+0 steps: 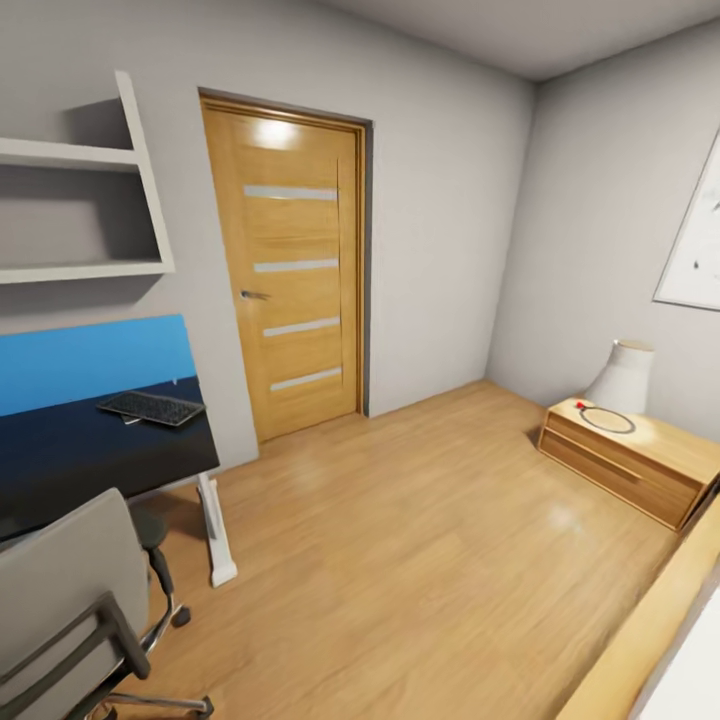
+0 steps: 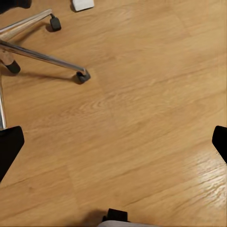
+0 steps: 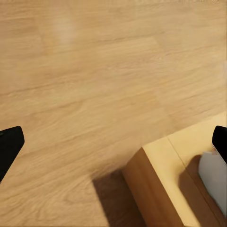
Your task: In the bedroom, organize the workspace by keeping the computer under the desk, ensuring the monitor is on the desk, placing the keyboard on the desk next to the monitor, placing the mouse on the desk next to the keyboard, moving the folder from the swivel chair onto the desk next to the mouse, stacking the notebook on top of the folder with the pen on top of the notebook, and positioning the swivel chair next to the desk.
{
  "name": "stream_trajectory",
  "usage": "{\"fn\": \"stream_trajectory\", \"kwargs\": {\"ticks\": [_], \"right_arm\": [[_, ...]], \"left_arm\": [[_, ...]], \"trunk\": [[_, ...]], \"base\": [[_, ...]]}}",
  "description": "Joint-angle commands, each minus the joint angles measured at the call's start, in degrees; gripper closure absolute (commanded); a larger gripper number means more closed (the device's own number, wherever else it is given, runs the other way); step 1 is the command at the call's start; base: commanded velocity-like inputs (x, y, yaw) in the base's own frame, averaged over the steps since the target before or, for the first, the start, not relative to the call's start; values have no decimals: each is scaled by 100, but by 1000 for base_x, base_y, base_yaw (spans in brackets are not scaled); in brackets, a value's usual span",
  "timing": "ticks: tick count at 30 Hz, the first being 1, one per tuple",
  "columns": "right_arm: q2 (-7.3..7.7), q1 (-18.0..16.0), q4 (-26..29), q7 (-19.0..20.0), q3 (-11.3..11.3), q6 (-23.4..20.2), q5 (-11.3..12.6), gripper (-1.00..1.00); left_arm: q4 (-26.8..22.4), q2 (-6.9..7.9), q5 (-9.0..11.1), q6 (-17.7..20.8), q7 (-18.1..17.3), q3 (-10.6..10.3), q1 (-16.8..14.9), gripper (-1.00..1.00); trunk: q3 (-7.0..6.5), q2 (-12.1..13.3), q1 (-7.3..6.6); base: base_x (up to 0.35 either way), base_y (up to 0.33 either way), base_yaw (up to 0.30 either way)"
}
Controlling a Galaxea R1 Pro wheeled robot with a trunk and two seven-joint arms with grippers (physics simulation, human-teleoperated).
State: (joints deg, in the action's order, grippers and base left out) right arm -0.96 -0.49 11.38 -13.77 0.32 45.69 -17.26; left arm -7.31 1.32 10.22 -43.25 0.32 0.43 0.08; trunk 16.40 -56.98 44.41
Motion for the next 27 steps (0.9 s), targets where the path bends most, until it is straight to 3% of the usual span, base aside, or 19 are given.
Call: {"fn": "stream_trajectory", "kwargs": {"ticks": [1,27], "right_arm": [[-1,-4,-4,-59,4,3,-58,-100],[3,-4,-4,-65,3,2,-58,-100]], "left_arm": [[-7,0,6,-6,3,1,1,-100],[-7,0,6,19,3,1,1,-100]], "trunk": [[6,-3,4],[6,-3,4]], "base": [[325,3,0],[330,34,0]]}}
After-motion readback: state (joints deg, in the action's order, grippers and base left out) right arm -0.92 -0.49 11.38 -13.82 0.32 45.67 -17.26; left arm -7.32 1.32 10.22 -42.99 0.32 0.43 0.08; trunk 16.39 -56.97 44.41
